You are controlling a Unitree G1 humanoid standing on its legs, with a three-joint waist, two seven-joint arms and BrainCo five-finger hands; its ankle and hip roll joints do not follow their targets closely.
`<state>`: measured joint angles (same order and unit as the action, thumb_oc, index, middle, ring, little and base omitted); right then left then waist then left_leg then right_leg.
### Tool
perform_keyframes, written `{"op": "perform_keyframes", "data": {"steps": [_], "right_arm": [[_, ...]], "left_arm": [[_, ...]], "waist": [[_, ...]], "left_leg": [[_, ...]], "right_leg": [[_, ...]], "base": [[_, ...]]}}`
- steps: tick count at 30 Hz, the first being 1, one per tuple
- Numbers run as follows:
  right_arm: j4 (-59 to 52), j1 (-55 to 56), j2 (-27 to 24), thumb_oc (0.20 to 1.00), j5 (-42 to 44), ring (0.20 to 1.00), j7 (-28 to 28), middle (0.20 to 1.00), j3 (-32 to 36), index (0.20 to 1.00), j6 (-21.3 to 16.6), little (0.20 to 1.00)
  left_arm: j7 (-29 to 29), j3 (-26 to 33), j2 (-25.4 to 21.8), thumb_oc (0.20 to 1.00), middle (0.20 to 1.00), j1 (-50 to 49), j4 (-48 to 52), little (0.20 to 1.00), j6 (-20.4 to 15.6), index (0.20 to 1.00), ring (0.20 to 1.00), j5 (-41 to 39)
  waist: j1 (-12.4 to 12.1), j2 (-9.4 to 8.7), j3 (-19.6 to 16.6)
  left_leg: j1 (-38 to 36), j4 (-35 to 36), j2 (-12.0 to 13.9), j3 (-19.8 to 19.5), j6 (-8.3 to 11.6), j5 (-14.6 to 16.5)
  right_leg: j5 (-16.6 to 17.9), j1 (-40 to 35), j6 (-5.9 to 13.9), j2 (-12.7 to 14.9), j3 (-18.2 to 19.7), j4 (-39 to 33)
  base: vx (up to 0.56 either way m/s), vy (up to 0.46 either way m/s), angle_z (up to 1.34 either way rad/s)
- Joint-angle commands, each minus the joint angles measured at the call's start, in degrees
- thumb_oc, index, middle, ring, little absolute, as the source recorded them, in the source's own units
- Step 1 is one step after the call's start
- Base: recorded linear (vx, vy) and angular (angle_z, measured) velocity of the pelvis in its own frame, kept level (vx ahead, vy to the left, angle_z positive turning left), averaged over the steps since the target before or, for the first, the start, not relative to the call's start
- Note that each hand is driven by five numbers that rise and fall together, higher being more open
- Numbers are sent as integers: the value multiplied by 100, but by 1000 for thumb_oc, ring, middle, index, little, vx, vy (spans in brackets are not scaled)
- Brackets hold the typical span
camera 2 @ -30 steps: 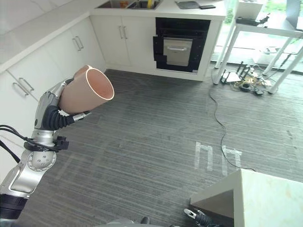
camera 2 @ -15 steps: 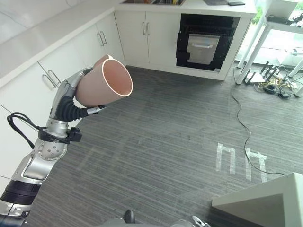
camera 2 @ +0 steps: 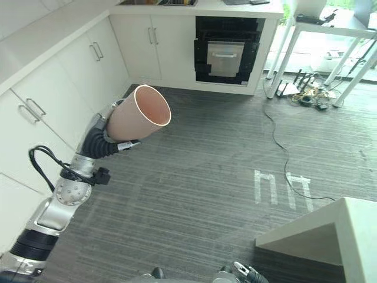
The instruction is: Place the dishes in the dishwasher.
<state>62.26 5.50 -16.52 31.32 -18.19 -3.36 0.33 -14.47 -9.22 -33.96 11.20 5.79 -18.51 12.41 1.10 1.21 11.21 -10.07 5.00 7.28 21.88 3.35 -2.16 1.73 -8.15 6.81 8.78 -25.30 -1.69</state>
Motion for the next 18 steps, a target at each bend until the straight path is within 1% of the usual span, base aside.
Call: {"op": "perform_keyframes", "data": {"steps": [1, 3, 7, 9, 10, 11, 12, 13, 14, 16, 17, 18], "right_arm": [[89, -235, 79, 1000, -113, 1000, -27, 1000, -41, 1000, -53, 1000], [127, -236, 68, 1000, -119, 1000, 34, 1000, -33, 1000, 28, 1000], [398, -178, 61, 1000, -101, 1000, 124, 1000, 67, 1000, 176, 1000], [621, -110, 35, 1000, -268, 1000, 83, 1000, 170, 1000, 162, 1000], [766, -680, -467, 1000, -509, 1000, -617, 1000, -43, 1000, -412, 1000], [749, -612, -434, 1000, -519, 1000, -653, 1000, 3, 1000, -411, 1000], [758, -542, -348, 1000, -511, 1000, -699, 1000, 20, 1000, -426, 1000], [764, -524, -330, 1000, -514, 1000, -685, 1000, 20, 1000, -432, 1000], [764, -450, -282, 1000, -407, 1000, -590, 1000, 7, 1000, -486, 1000], [728, -413, -252, 1000, -350, 1000, -570, 1000, 18, 1000, -458, 1000], [723, -378, -236, 1000, -233, 1000, -559, 1000, 36, 1000, -353, 1000], [720, -376, -229, 1000, -102, 1000, -562, 1000, 68, 1000, -41, 1000]], "left_arm": [[-306, 65, -32, 200, 200, 303, 114, 200, -227, 200, 200, -169], [-387, 45, -4, 200, 200, 286, 91, 200, -307, 200, 200, -50], [-528, -23, -10, 200, 200, 363, 39, 200, -421, 200, 200, -27], [-596, -68, -44, 200, 200, 438, 11, 200, -419, 200, 200, -23], [-534, -129, -396, 200, 200, 498, -216, 200, -233, 200, 200, 269], [-582, -162, -376, 200, 200, 553, -264, 200, -204, 200, 200, 306], [-654, -183, -371, 200, 200, 613, -309, 200, -113, 200, 200, 313], [-670, -187, -371, 200, 200, 623, -324, 200, -99, 200, 200, 315], [-739, -216, -354, 200, 200, 683, -363, 200, 8, 200, 200, 325], [-781, -239, -340, 200, 200, 704, -350, 200, 150, 200, 200, 180], [-829, -217, -322, 200, 200, 706, -380, 200, 174, 200, 200, 99], [-922, -185, -293, 200, 200, 703, -385, 200, 223, 200, 200, 54]], "waist": [[-70, -54, -144], [-37, -66, -159], [62, -57, -188], [136, -39, -197], [33, -42, -83], [86, -21, -77], [123, 9, -89], [132, 18, -89], [189, 44, -88], [232, 42, -42], [256, 11, -29], [267, -51, -14]], "left_leg": [[-76, -196, -312, -20, -122, 711], [-95, -212, -273, 39, -80, 711], [-120, -283, -230, 95, -45, 740], [-129, -301, -215, 117, -30, 755], [436, -952, 49, -370, 214, 582], [359, -853, 77, -349, 225, 568], [338, -750, 62, -476, 225, 532], [336, -738, 76, -484, 226, 516], [389, -768, 179, -452, 233, 453], [399, -892, 207, -455, 232, 511], [441, -1077, 225, -417, 213, 578], [484, -1431, 164, -401, 136, 793]], "right_leg": [[-463, 48, 378, 244, 160, 352], [-388, -10, 377, 225, 174, 189], [-361, -48, 354, 175, 266, 99], [-366, -52, 338, 150, 326, 66], [-525, 117, -75, -305, 619, 123], [-600, 84, -77, -325, 627, 177], [-721, 116, -94, -378, 703, 345], [-761, 127, -103, -392, 714, 406], [-899, 208, -165, -445, 732, 634], [-1002, 232, -196, -457, 746, 777], [-1022, 247, -223, -448, 741, 830], [-1035, 261, -257, -409, 739, 864]], "base": [[66, -98, -24], [52, -81, -15], [63, -62, -3], [52, -29, -10], [64, 8, -9], [127, 14, -8], [130, 8, -5], [140, -41, -8], [84, -50, -13], [89, -86, -6], [102, -135, 4], [109, -131, 4]]}}
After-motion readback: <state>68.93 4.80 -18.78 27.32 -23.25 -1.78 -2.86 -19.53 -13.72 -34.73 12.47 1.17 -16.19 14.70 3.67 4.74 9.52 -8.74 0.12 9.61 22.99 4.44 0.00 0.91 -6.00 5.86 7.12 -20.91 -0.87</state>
